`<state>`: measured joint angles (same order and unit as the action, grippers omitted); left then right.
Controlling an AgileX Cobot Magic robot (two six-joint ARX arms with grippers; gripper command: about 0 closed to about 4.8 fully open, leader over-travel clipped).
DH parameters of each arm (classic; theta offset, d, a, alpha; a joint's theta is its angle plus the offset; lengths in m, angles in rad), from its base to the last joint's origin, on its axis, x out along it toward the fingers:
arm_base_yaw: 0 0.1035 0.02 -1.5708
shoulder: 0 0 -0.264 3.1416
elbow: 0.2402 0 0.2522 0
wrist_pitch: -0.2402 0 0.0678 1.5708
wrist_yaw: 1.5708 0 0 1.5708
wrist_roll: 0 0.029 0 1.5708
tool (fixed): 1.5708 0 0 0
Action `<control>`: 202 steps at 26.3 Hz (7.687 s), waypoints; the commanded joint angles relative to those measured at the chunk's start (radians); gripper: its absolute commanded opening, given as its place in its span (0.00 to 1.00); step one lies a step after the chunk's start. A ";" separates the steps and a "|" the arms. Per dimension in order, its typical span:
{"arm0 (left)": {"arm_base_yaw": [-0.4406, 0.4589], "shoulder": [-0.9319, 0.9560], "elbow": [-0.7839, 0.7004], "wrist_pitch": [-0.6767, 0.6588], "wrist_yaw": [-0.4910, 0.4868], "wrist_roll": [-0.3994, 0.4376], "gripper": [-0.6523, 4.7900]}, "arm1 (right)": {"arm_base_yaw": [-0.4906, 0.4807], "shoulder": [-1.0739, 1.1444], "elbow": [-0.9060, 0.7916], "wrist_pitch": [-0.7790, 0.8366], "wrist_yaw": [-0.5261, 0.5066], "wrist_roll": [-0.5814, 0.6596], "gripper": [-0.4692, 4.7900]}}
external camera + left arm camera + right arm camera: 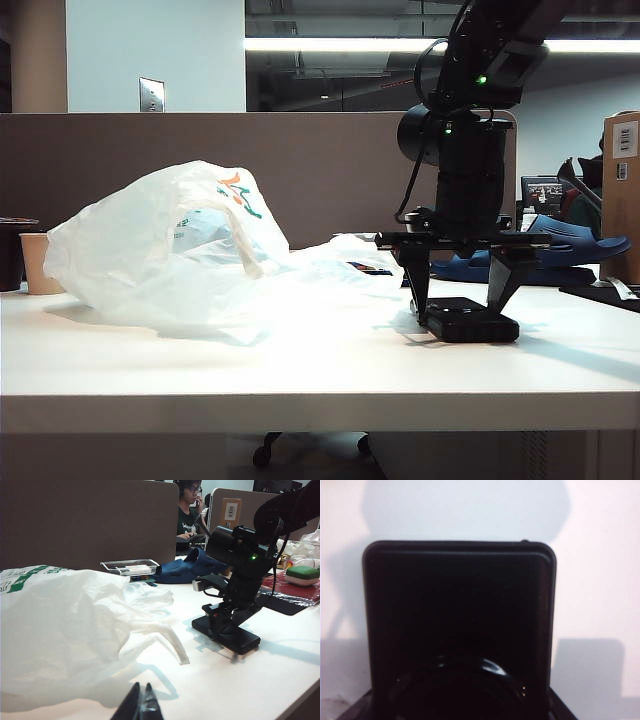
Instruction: Put the power bank into the bag.
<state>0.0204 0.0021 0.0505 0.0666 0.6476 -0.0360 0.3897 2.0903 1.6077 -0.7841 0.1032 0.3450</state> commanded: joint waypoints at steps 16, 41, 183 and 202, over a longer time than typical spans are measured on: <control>0.001 0.000 0.042 0.047 -0.008 -0.005 0.31 | 0.002 0.003 0.012 -0.048 0.003 -0.005 0.64; 0.000 0.070 0.130 0.087 -0.007 0.003 0.58 | 0.002 -0.023 0.130 -0.132 0.003 -0.017 0.64; -0.432 1.714 1.243 -0.099 -0.158 0.488 0.11 | 0.143 0.217 0.284 0.281 -0.492 -0.027 0.61; -0.404 1.712 1.243 -0.114 -0.452 0.473 0.11 | 0.123 0.092 0.290 0.049 -0.362 -0.127 1.00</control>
<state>-0.3840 1.7210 1.2922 -0.0593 0.1986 0.4431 0.5102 2.1906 1.8969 -0.6987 -0.2699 0.2462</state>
